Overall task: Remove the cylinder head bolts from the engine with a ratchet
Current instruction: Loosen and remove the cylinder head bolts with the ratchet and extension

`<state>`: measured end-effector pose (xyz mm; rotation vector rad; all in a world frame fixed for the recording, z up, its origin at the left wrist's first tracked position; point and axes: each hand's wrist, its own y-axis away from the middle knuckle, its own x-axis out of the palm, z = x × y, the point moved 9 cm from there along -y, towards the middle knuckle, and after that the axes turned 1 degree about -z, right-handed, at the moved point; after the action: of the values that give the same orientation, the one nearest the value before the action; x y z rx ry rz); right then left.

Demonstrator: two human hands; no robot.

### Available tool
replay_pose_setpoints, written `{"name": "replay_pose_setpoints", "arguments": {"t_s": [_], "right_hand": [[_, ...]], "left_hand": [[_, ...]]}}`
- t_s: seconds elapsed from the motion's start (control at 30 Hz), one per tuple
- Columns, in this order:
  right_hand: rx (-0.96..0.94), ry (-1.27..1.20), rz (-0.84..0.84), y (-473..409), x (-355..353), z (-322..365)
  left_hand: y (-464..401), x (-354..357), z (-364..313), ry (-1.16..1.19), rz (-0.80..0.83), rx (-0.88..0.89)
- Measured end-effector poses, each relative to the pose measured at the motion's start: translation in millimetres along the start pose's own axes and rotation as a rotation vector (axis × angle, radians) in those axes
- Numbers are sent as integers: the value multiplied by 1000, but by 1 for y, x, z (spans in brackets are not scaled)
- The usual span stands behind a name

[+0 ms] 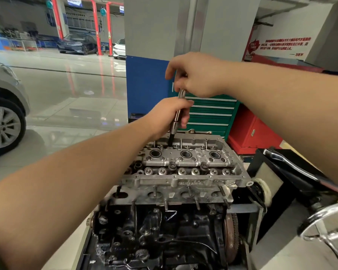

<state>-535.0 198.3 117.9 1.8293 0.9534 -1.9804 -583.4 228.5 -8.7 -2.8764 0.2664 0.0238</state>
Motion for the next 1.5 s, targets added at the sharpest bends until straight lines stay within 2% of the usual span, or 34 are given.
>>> {"name": "replay_pose_setpoints", "arguments": {"t_s": [0.1, 0.23, 0.33, 0.4, 0.5, 0.57, 0.63, 0.77, 0.8, 0.87, 0.93, 1.0, 1.03, 1.1, 1.17, 1.23, 1.27, 1.37, 1.4, 1.5], "right_hand": [[21, 95, -65, -6, 3, 6], [71, 253, -97, -12, 0, 19], [100, 202, -105, -12, -7, 23], [145, 15, -112, -8, -8, 12], [224, -455, -24, 3, 12, -7], [188, -686, 5, 9, 27, -9], [139, -688, -59, 12, 28, -12], [241, -589, -247, 15, 27, -26], [288, -543, -320, 17, 25, -29], [342, -442, -461, 23, 21, -29], [333, -433, -495, 27, 24, -24], [275, -580, -415, 24, 31, -19], [235, -730, -337, 21, 37, -16], [163, -1075, -166, 20, 48, -11], [128, -1177, -98, 22, 50, -12], [158, -1049, -181, 23, 43, -22], [191, -936, -249, 23, 38, -27], [323, -529, -430, 26, 26, -33], [343, -444, -492, 28, 24, -31], [331, -361, -588, 33, 22, -21]], "left_hand": [[11, -26, 0, -181, -359, 89], [22, -9, 13, -121, -473, 45], [19, -10, 6, -70, -562, 31], [9, -11, 8, -10, -431, -20], [-2, -1, 15, 127, 11, -103], [0, -1, 14, 157, 129, -128], [4, -6, 12, 162, 74, -115], [27, -30, 13, -46, -355, 2], [33, -27, 14, -71, -390, 23], [40, -10, 15, -123, -347, 11], [38, -1, 14, -111, -347, -9], [34, -3, 7, -82, -372, 4], [29, -5, 6, -57, -349, 4], [17, -4, 8, 35, -182, -33], [10, 2, 12, 76, 26, -89], [9, 3, 12, 15, 77, -96], [8, -2, 11, -31, 4, -73], [19, -20, 8, -79, -345, 6], [24, -18, 10, -84, -400, 22], [32, 3, 15, -163, -379, 28]]}}
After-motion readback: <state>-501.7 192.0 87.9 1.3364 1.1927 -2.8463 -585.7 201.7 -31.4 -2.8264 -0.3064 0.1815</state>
